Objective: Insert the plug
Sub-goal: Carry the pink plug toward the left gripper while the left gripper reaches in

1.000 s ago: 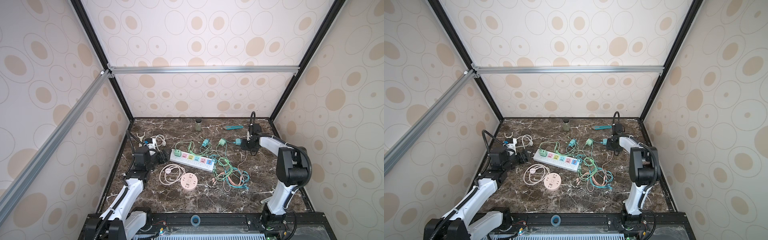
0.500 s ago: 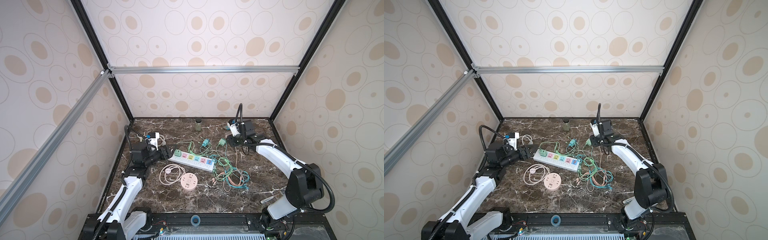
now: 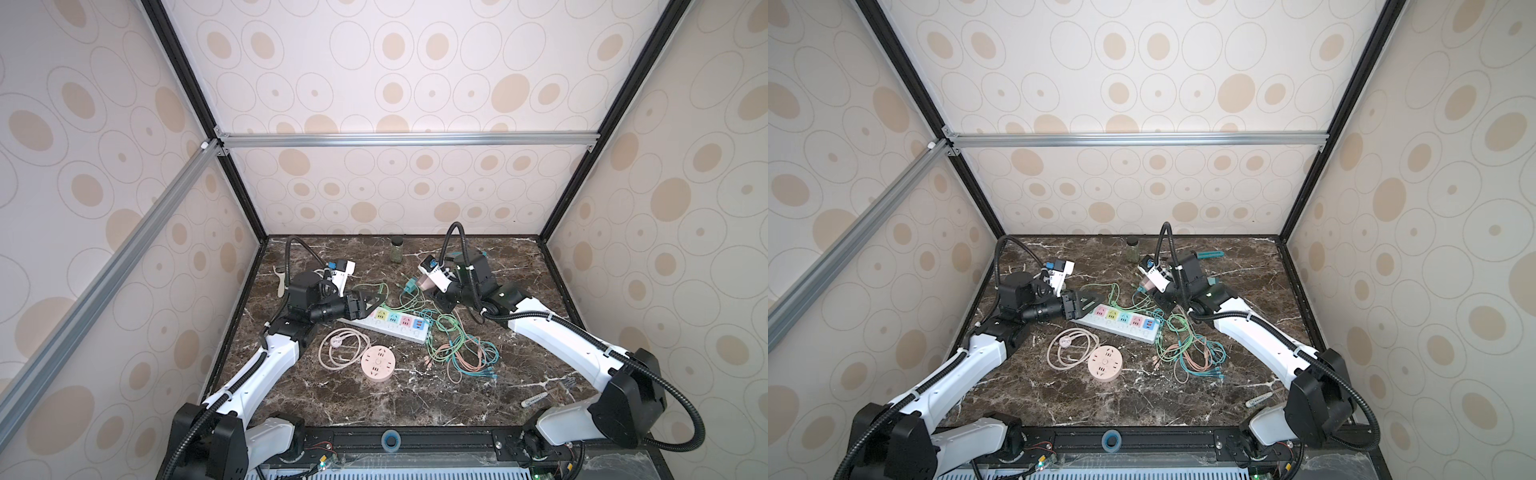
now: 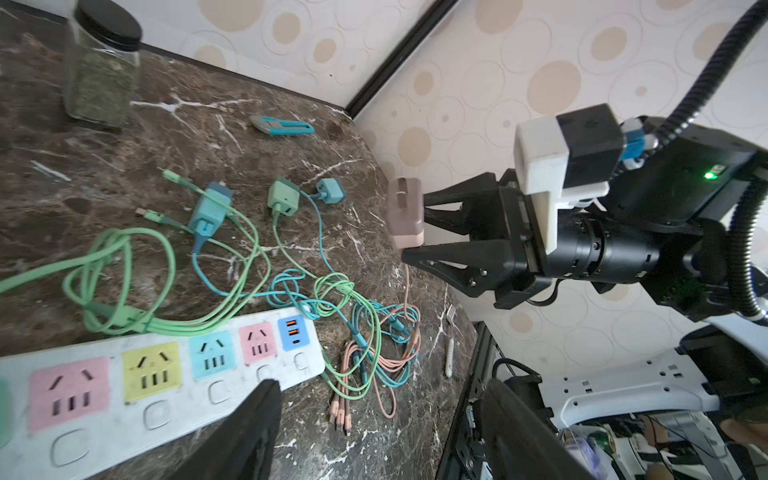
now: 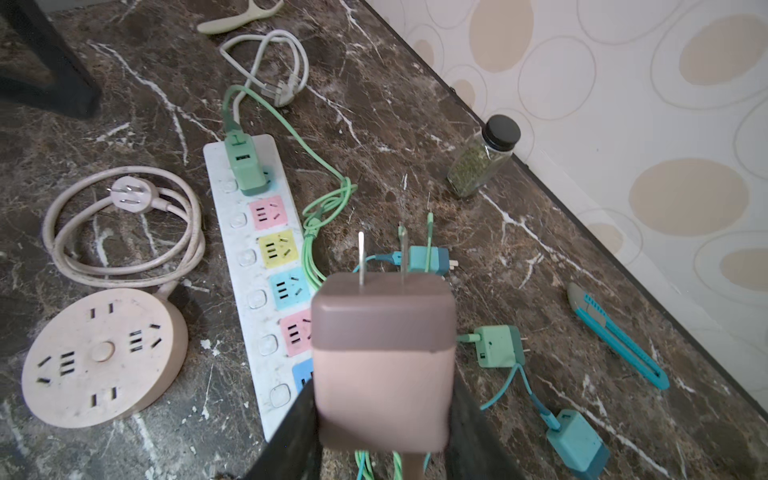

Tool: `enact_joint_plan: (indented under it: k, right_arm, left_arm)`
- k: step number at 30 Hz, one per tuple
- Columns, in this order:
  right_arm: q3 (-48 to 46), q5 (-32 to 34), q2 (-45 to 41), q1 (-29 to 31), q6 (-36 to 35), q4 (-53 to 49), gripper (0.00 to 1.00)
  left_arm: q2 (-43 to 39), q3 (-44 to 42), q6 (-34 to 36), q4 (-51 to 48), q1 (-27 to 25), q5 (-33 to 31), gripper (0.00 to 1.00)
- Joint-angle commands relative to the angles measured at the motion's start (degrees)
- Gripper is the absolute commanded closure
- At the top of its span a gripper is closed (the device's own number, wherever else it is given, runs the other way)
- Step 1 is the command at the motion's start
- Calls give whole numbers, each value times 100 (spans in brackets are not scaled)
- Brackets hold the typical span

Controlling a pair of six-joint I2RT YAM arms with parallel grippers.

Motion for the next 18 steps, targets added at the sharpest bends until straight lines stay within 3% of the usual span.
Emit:
enact_joint_plan:
  k: [1, 18]
  right_arm:
    - [-38, 5, -178, 221, -427, 263, 72]
    - [243, 255, -15, 1225, -756, 520, 72]
  left_arm:
    - [58, 311, 112, 165, -207, 80, 23]
    - [454, 498, 5, 372, -603, -87, 22]
